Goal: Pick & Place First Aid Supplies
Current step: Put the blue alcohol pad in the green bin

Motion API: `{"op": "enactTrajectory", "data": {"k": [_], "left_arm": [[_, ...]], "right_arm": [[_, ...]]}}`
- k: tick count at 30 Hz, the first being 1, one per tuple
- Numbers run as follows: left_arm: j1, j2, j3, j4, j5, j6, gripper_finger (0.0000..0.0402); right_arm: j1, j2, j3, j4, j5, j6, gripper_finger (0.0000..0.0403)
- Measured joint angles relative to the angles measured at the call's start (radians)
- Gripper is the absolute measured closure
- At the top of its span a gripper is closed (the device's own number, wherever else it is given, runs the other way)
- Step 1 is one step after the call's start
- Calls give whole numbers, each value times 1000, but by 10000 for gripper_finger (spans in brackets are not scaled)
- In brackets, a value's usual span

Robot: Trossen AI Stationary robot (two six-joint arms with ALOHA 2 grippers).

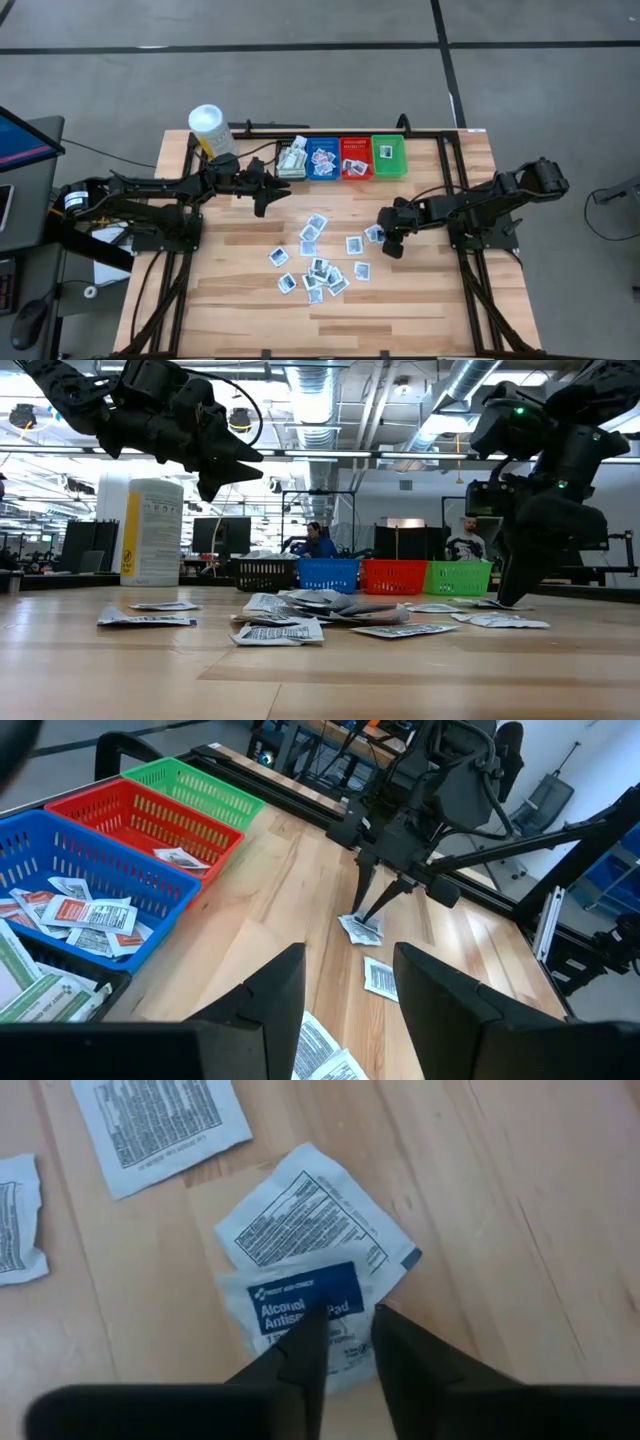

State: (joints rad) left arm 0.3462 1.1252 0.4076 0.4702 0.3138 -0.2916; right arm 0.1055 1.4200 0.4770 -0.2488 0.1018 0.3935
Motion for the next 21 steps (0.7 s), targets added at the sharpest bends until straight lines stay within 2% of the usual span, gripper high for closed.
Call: {"op": "enactTrajectory", "data": {"k": [6,16,21], "left_arm": [[0,0,0,0,0,2,247],[0,0,0,0,0,2,247],[0,0,0,0,0,2,247]], "right_arm": [[-3,-1,0,-9,-4,34,395],[0,-92,52,-94,-45,48,399],[-2,-184,110,-169,-15,28,401]]}}
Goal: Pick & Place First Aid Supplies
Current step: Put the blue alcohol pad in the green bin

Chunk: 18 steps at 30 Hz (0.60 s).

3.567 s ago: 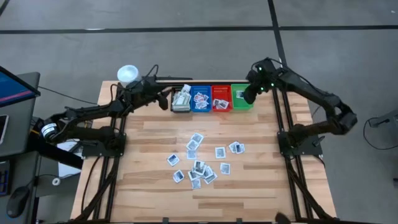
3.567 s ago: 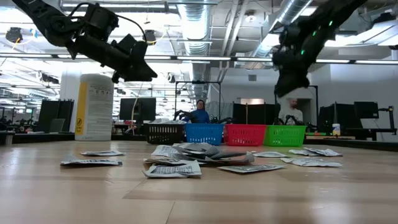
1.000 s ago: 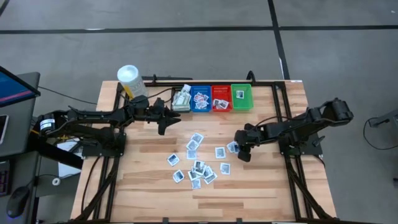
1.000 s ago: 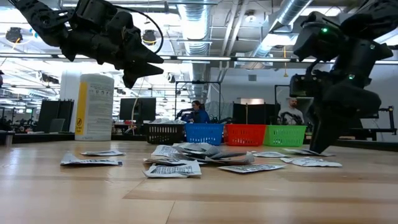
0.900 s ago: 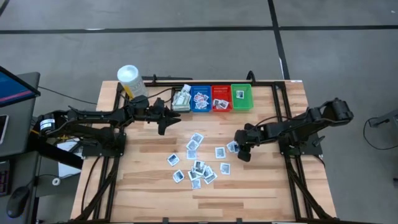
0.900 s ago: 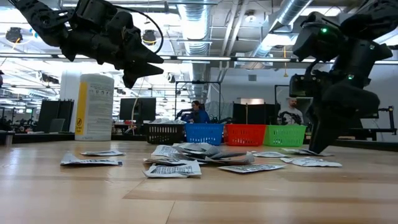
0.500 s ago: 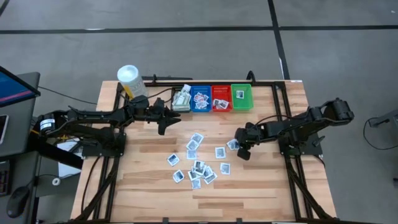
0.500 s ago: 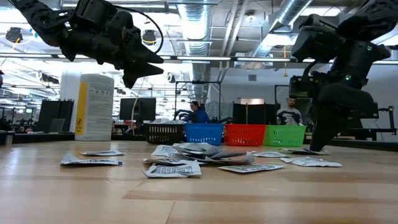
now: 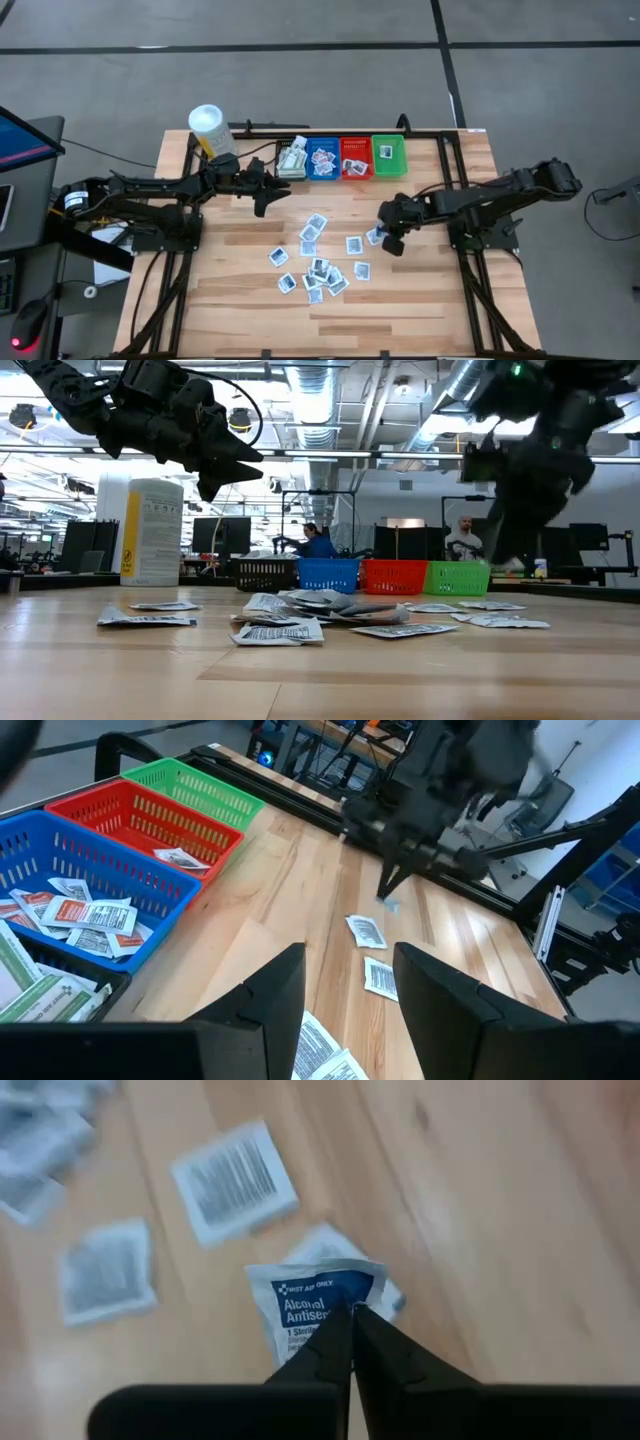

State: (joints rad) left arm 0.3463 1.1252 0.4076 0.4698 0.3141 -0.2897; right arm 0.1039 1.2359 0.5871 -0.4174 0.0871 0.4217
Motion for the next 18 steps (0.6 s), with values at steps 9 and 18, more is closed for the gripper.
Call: {"op": "enactTrajectory", "data": {"k": [9,18], "left_arm": [[0,0,0,1,0,-2,247],[0,0,0,2,-2,-3,247]], "right_arm": [[-46,-160,61,-23,179,-39,402],[-231,-218,62,-13,315,-39,402]]}}
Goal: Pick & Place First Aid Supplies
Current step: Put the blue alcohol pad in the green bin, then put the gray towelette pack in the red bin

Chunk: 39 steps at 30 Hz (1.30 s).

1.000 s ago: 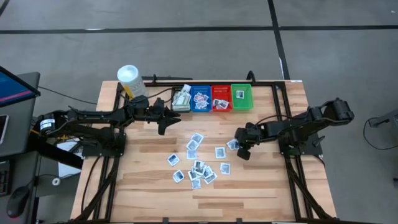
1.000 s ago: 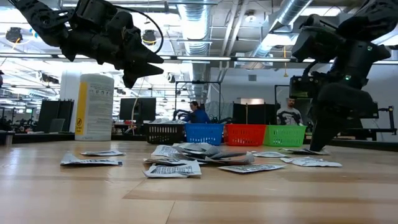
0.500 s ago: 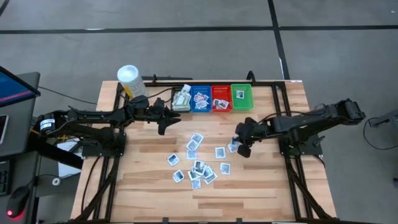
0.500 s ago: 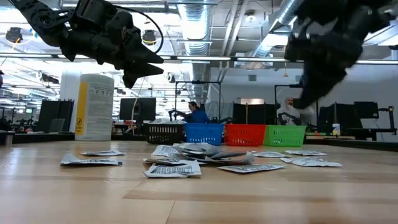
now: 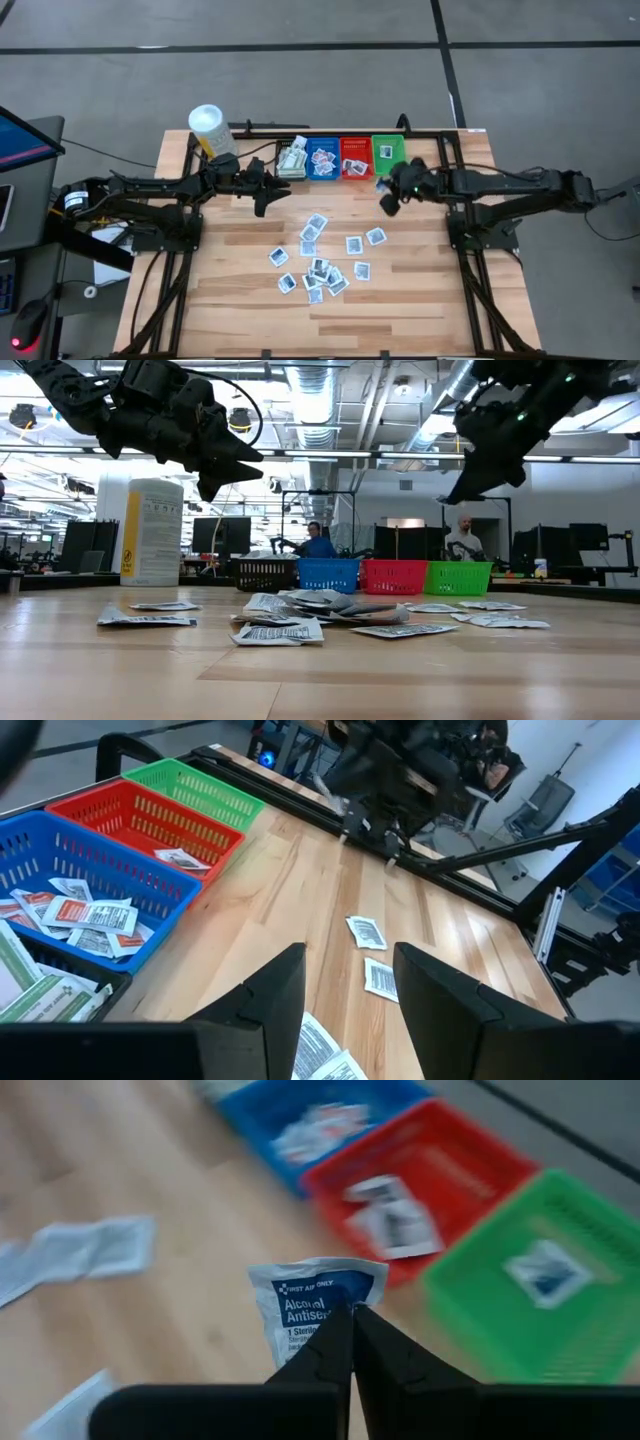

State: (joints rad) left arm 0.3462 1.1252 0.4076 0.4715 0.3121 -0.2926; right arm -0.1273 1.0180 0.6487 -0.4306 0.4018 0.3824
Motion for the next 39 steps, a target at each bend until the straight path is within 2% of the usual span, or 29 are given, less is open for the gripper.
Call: {"op": "enactTrajectory", "data": {"k": [4,13,19,23,27,34,39], "left_arm": [[0,0,0,0,-16,0,247],[0,0,0,1,-35,0,247],[2,0,0,1,-35,0,247],[2,0,0,1,-35,0,247],[2,0,0,1,-35,0,247],[2,0,0,1,-35,1,247],[2,0,0,1,-35,2,247]], "right_arm": [[-116,15,0,14,27,-13,402],[-375,120,1,138,11,-26,402],[-507,215,1,186,-130,-40,397],[-544,274,1,203,-168,-42,385],[-550,300,1,211,-167,-42,353],[-534,275,1,210,-167,-42,286],[-513,224,1,208,-168,-45,258]]}}
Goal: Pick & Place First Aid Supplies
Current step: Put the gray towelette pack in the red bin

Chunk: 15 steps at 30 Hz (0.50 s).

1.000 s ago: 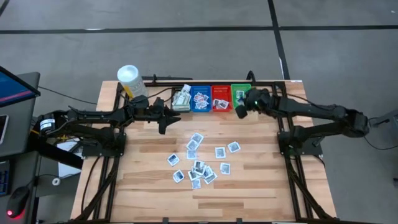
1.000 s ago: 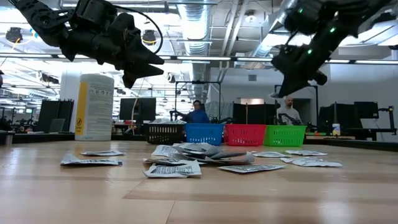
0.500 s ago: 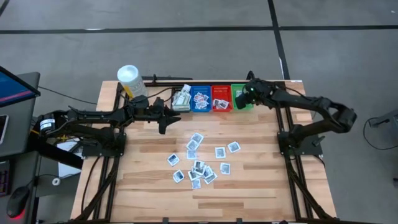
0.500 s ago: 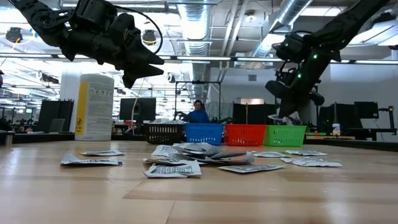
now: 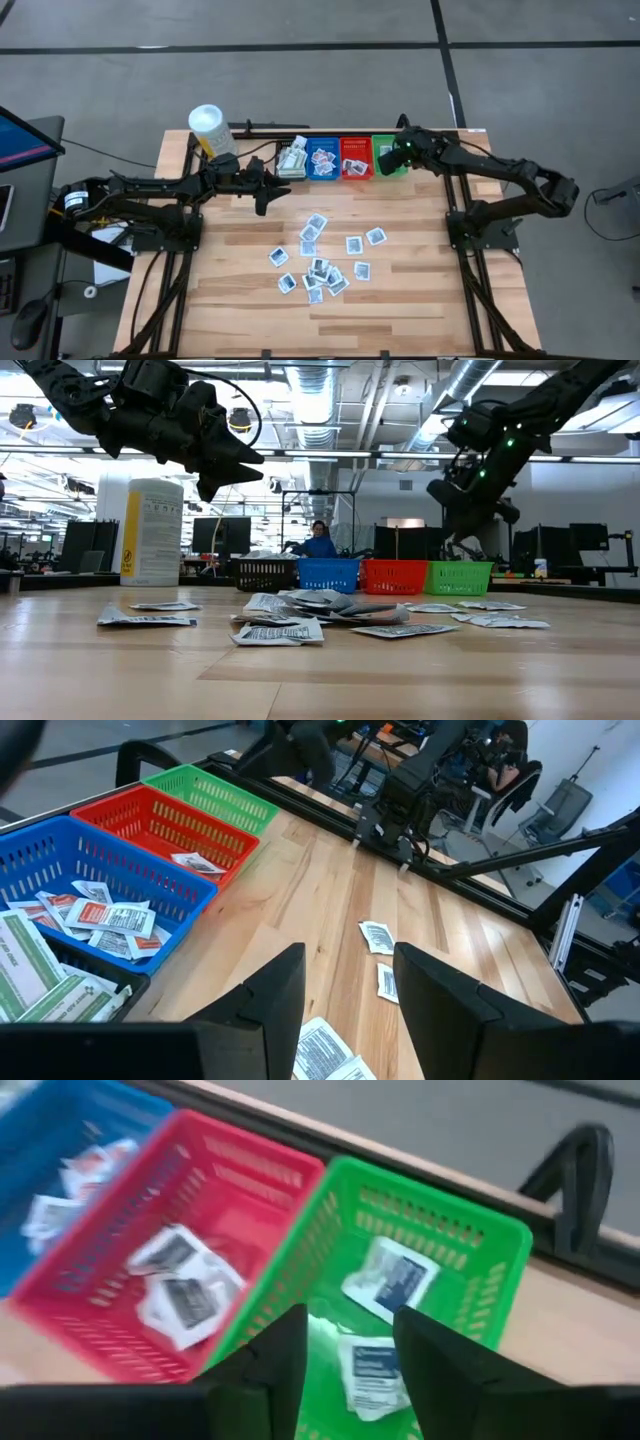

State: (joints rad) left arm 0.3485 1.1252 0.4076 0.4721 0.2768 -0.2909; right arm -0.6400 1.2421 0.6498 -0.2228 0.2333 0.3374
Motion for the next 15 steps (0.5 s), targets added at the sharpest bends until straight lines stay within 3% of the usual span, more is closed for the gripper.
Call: {"op": "enactTrajectory", "data": {"k": [10,15], "left_arm": [[0,0,0,0,35,-6,247],[0,0,0,-1,90,-38,247]], "right_arm": [[231,-179,0,-6,-6,-169,263],[390,-212,0,-34,-86,-170,272]]}}
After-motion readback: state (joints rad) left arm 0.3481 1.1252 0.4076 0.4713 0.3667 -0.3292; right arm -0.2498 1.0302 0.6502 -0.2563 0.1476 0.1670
